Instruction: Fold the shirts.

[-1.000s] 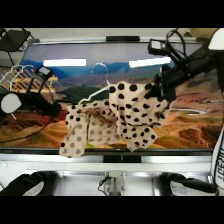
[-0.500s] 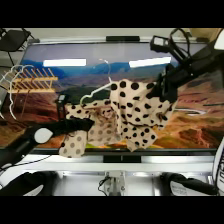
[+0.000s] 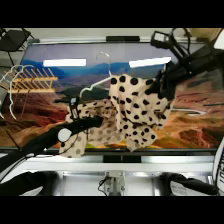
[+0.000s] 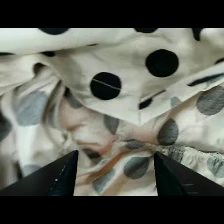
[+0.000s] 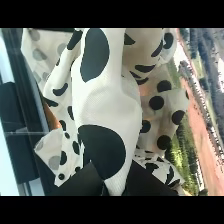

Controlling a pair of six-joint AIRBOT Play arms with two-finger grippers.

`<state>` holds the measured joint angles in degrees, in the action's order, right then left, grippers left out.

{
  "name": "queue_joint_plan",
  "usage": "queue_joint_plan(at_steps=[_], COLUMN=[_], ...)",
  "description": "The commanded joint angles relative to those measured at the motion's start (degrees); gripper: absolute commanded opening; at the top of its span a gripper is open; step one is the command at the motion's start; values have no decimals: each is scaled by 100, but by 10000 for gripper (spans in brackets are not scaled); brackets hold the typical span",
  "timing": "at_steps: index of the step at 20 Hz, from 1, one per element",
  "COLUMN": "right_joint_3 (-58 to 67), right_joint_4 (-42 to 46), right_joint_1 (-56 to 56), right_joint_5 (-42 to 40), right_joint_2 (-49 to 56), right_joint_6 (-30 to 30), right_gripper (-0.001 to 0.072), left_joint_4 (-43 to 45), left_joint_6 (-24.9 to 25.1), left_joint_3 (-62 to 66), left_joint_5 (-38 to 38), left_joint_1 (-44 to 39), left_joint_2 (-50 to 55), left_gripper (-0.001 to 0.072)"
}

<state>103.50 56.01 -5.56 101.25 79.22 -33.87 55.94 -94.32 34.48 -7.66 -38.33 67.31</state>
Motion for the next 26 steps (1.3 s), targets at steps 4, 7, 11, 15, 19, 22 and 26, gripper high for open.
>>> queue_joint_plan(at_steps=[4, 7, 11, 15, 19, 22, 26], right_joint_3=[4, 4, 4, 7, 7, 7, 11], right_joint_4=[-7, -9, -22, -24, -20, -26, -256], right_joint_1=[4, 4, 4, 4, 4, 24, 122], right_joint_5=[-109, -13, 35, 55, 61, 2, -424], right_joint_2=[-4, -4, -4, -4, -4, -4, -4], right_joint_6=[-197, -227, -258, -358, -358, -363, -369], right_gripper=[73, 73, 73, 73, 73, 72, 72], left_joint_4=[-28, -26, -31, -31, -26, -22, -26], left_joint_6=[127, 273, 302, 299, 433, 1357, 1687], left_joint_3=[608, 706, 885, 1493, 1676, 1676, 1681], left_joint_5=[859, 927, 1097, 1279, 540, -774, -1305], left_joint_1=[-435, -332, -396, -417, -120, 789, 1875], left_joint_2=[603, 859, 1161, 1521, 1482, 1158, 686], left_gripper=[550, 550, 549, 297, 46, 46, 45])
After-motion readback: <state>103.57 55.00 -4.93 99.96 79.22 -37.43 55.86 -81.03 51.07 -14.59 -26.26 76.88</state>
